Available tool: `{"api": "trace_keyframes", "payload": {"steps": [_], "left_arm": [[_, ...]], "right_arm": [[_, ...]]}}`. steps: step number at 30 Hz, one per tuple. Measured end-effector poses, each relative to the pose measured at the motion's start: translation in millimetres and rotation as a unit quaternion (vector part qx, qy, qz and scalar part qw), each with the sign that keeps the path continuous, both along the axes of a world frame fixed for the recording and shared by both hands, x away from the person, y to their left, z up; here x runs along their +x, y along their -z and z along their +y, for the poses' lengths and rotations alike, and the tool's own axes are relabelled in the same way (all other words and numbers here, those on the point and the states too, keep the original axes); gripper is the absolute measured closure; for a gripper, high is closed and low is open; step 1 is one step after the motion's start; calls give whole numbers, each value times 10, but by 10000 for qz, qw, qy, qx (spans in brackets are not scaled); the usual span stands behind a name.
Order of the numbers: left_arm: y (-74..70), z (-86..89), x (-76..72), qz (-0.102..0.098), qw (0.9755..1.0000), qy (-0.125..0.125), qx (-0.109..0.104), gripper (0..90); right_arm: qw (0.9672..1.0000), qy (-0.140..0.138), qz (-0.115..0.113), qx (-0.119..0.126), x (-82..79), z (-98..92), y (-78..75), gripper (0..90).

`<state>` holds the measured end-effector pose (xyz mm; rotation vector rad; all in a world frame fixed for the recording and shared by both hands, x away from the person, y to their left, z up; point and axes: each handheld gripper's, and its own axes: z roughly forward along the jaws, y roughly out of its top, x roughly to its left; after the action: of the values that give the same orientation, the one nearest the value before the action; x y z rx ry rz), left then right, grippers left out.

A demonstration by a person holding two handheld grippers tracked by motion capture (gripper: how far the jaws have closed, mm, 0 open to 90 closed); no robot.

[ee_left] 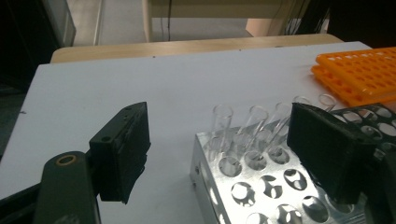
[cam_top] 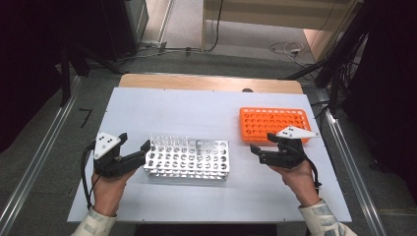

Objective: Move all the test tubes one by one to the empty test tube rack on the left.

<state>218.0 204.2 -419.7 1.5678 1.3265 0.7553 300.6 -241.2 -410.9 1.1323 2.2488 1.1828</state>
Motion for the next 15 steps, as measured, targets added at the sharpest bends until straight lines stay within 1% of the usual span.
{"api": "trace_keyframes", "payload": {"steps": [6, 8, 11, 15], "left_arm": [[77, 125, -66, 60, 9998, -194, 14, 212], [96, 155, -89, 77, 9997, -218, 24, 212], [120, 183, -113, 92, 9996, -261, 65, 211], [156, 225, -136, 138, 9993, -315, 146, 203]], "right_arm": [[9997, 249, -13, -45, -41, -190, 36, 219], [9995, 313, -1, -41, -51, -251, 50, 219], [9990, 425, -19, -96, -63, -337, 72, 219], [9984, 564, -8, -85, -85, -448, 92, 219]]}}
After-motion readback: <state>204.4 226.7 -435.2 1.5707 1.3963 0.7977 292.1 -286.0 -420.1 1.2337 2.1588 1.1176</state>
